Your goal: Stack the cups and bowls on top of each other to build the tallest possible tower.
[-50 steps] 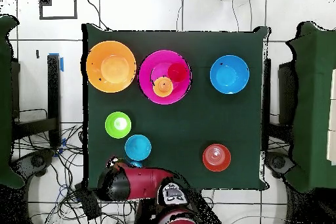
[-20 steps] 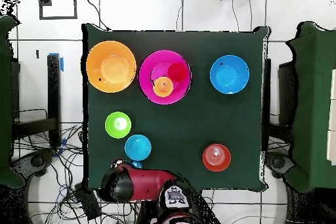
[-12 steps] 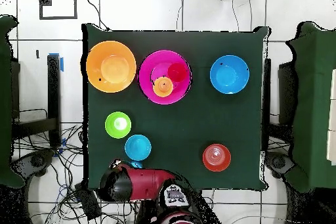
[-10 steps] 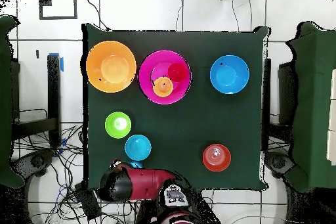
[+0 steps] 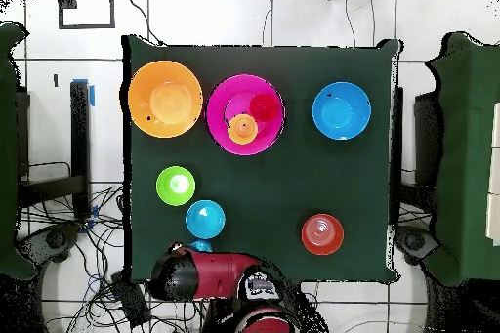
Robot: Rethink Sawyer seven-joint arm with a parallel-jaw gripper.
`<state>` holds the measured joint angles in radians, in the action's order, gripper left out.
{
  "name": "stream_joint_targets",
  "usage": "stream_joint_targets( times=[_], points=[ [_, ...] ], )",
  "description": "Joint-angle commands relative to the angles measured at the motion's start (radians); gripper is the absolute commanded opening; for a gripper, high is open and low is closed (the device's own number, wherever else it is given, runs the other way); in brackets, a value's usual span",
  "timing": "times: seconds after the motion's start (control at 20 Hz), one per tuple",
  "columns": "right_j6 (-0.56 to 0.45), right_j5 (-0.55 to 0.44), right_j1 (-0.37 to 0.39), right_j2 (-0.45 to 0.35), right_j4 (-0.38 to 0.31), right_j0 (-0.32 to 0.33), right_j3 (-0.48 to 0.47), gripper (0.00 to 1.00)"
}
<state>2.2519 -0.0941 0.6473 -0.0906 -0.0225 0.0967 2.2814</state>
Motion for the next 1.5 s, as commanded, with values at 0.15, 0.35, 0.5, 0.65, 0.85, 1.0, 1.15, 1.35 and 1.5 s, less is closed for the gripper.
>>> stream_joint_targets(
  times=[0.15, 0.35, 0.5, 0.65, 0.85, 1.0, 1.15, 1.35, 1.5],
  points=[
    [0.108, 0.017, -0.068, -0.068, 0.005, 0.004, -0.026, 1.0],
    [0.106, 0.02, -0.071, -0.093, 0.004, 0.011, -0.022, 1.0],
    [0.107, 0.013, -0.067, -0.105, 0.008, 0.014, -0.019, 1.0],
    [0.11, 0.011, -0.063, -0.111, 0.011, 0.013, -0.015, 1.0],
    [0.107, -0.001, -0.056, -0.122, 0.013, 0.017, -0.016, 1.0],
    [0.108, -0.017, -0.038, -0.134, 0.017, 0.022, -0.005, 1.0],
    [0.101, -0.041, -0.02, -0.145, 0.019, 0.032, 0.0, 1.0],
    [0.089, -0.061, -0.009, -0.146, 0.014, 0.046, -0.006, 1.0],
    [0.087, -0.053, -0.012, -0.145, 0.011, 0.048, -0.012, 1.0]
  ],
)
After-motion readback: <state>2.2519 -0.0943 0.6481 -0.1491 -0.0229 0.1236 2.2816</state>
